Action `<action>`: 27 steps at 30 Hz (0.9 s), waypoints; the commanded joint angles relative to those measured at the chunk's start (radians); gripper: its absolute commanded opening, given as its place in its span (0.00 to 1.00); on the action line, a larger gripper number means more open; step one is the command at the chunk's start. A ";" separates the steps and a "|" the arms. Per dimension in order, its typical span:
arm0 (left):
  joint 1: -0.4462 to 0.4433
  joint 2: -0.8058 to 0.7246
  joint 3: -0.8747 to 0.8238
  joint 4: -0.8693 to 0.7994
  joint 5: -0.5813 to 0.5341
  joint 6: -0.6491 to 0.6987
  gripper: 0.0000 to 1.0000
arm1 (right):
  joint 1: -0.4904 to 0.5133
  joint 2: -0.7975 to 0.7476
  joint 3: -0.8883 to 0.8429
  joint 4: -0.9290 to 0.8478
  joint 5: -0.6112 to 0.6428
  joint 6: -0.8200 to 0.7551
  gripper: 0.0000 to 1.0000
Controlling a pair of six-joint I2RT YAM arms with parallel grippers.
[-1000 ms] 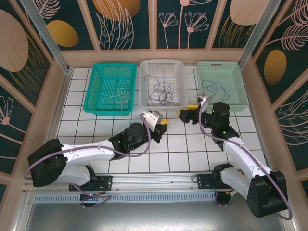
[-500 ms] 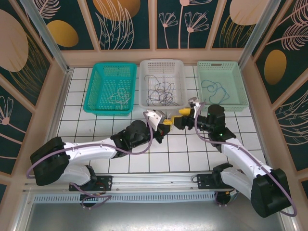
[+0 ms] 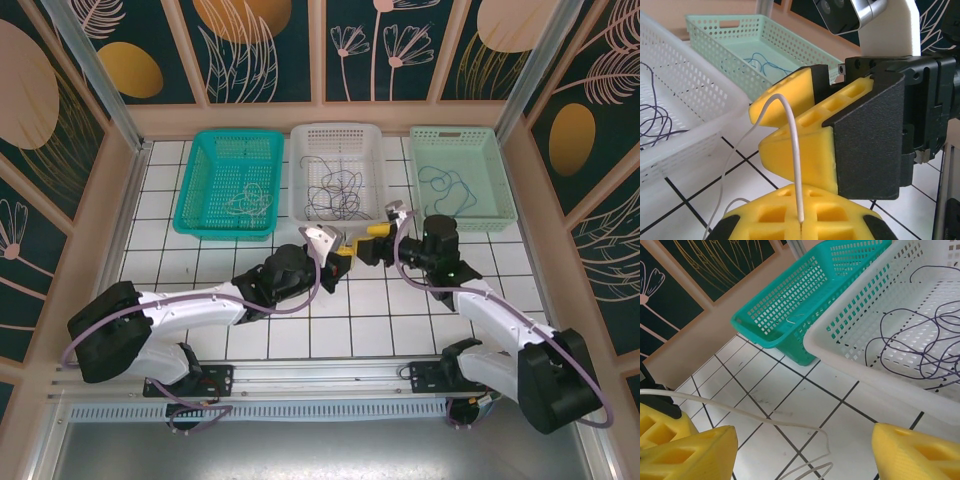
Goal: Untangle the cables
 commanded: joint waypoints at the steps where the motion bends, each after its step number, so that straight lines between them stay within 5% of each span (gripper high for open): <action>1: -0.040 -0.014 0.032 0.153 0.192 -0.012 0.04 | 0.035 0.041 0.027 0.076 0.014 -0.029 0.71; 13: -0.039 -0.092 -0.028 0.115 0.137 -0.010 0.05 | 0.026 0.013 0.062 -0.038 0.040 -0.116 0.73; 23: -0.039 -0.080 -0.024 0.114 0.199 -0.006 0.05 | 0.021 0.014 0.088 -0.042 0.008 -0.114 0.72; 27: -0.039 -0.077 -0.017 0.128 0.213 -0.006 0.05 | 0.020 0.030 0.098 -0.059 0.109 -0.105 0.67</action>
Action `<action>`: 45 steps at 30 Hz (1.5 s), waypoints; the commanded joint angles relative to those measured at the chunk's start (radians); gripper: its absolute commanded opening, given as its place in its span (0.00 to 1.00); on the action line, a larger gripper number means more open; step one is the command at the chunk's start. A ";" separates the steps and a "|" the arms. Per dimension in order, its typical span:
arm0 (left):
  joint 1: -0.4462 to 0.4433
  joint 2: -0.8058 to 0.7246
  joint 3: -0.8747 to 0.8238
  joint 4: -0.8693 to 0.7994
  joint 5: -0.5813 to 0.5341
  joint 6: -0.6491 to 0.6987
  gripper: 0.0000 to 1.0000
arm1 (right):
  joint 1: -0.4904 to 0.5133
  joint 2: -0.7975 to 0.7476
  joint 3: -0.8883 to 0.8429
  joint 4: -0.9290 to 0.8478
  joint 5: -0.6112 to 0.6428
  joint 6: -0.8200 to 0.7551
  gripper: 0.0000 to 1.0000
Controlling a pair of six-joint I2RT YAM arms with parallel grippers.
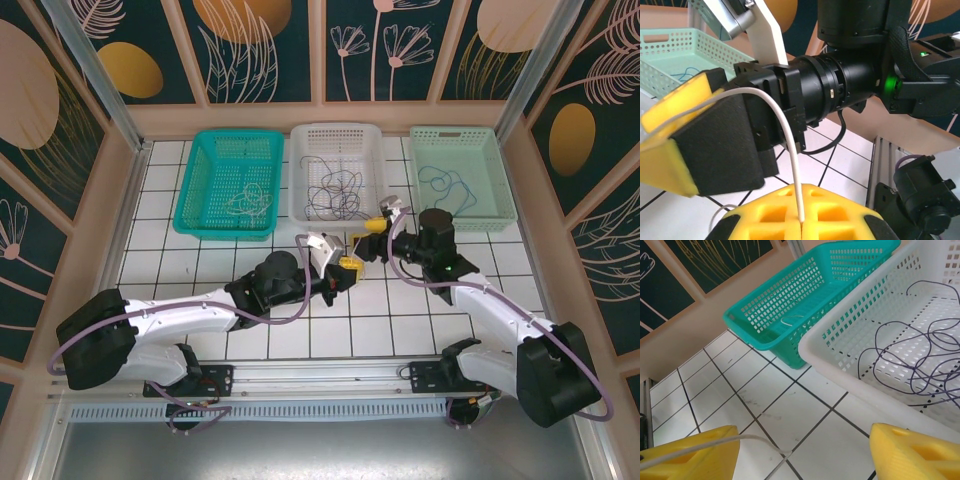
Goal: Untangle the cables
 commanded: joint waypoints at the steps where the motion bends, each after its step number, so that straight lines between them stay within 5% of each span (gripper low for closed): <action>1: 0.000 -0.005 0.021 0.061 0.041 -0.002 0.04 | 0.005 0.017 0.045 -0.021 0.124 0.001 0.66; 5: 0.000 -0.015 0.018 0.061 0.076 -0.006 0.05 | -0.009 0.041 0.089 -0.074 0.283 0.030 0.64; 21: 0.002 -0.100 -0.080 0.079 0.105 -0.074 0.06 | -0.079 0.006 0.178 -0.049 0.549 -0.006 0.68; 34: 0.016 -0.175 -0.098 0.045 -0.107 -0.061 0.07 | -0.108 -0.099 0.072 -0.124 0.190 0.032 0.80; 45: 0.046 -0.106 -0.042 0.042 -0.084 -0.072 0.07 | -0.015 -0.208 -0.081 -0.062 0.019 0.180 0.80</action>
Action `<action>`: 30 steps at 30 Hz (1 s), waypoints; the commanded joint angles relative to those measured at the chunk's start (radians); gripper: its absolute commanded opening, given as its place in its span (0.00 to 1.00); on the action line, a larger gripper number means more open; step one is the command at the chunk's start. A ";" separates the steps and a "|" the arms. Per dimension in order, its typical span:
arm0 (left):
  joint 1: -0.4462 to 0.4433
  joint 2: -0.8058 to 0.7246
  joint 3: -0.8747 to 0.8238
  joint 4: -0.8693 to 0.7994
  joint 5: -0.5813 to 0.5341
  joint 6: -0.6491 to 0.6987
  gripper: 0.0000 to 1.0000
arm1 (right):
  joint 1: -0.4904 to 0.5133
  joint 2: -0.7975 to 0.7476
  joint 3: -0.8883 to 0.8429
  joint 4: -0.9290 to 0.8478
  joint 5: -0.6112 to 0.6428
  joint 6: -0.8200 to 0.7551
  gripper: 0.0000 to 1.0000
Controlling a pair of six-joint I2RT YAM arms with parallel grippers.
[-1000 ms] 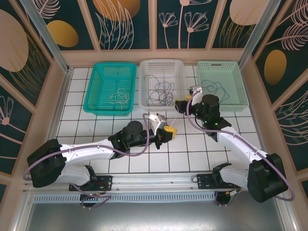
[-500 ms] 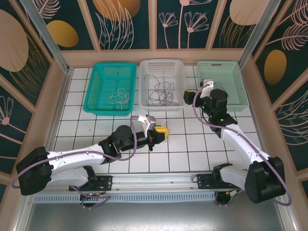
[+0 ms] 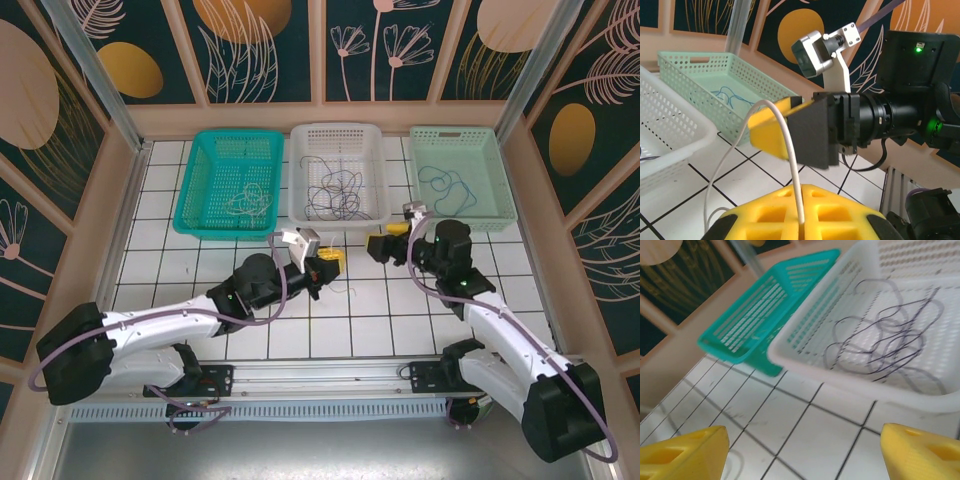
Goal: Untangle the cables
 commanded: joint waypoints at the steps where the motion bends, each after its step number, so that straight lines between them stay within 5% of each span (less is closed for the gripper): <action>1: 0.005 0.023 0.047 0.008 0.012 -0.011 0.07 | 0.046 -0.010 -0.008 0.048 -0.067 0.024 0.80; 10: 0.014 -0.017 0.049 -0.010 -0.016 -0.019 0.07 | 0.083 -0.027 -0.059 -0.006 -0.070 -0.055 0.75; 30: 0.020 0.010 0.069 0.040 0.150 -0.071 0.08 | 0.159 0.004 -0.124 0.211 -0.018 -0.064 0.82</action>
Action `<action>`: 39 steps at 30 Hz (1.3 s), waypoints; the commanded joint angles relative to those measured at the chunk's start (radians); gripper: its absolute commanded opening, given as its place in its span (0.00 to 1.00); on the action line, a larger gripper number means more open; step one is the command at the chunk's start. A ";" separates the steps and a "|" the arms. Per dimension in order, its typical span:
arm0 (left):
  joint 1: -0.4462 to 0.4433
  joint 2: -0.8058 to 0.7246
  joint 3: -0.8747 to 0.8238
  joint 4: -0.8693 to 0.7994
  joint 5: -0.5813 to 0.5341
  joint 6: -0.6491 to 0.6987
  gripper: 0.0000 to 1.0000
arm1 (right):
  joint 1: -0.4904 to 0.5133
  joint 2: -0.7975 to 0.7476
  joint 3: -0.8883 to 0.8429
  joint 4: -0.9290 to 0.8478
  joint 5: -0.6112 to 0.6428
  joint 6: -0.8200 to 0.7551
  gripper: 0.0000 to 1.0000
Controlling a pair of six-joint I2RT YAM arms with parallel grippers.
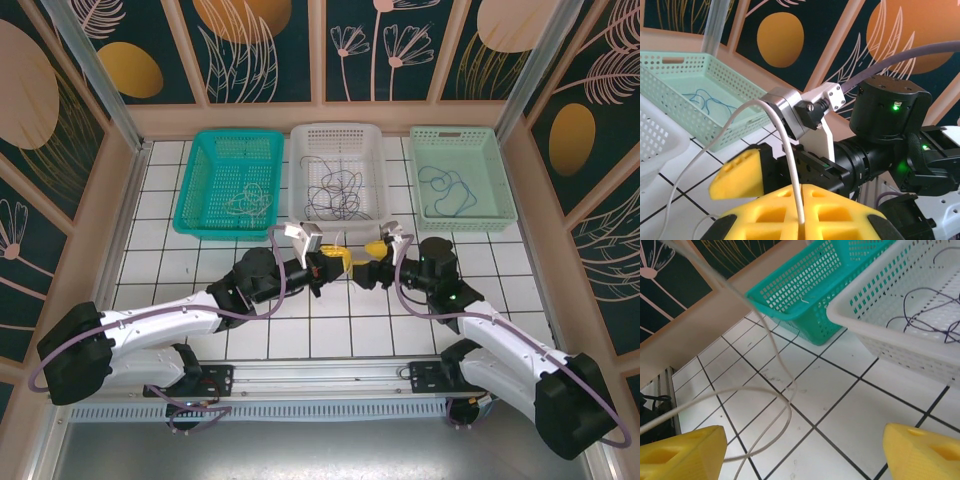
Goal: Untangle the cables
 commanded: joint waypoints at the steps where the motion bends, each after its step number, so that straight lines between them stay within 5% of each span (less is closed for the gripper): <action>1: 0.003 0.011 0.027 0.050 0.058 -0.019 0.08 | 0.009 0.012 -0.009 0.082 0.018 -0.005 0.82; 17: 0.007 -0.026 -0.013 0.144 0.081 -0.065 0.08 | 0.010 0.062 -0.037 0.273 -0.064 -0.005 0.87; 25: 0.026 -0.070 -0.054 0.161 0.067 -0.086 0.08 | 0.012 -0.038 -0.091 0.231 -0.107 -0.028 0.89; 39: 0.026 0.049 -0.010 0.335 0.270 -0.160 0.09 | 0.059 0.060 -0.031 0.339 -0.068 -0.046 0.90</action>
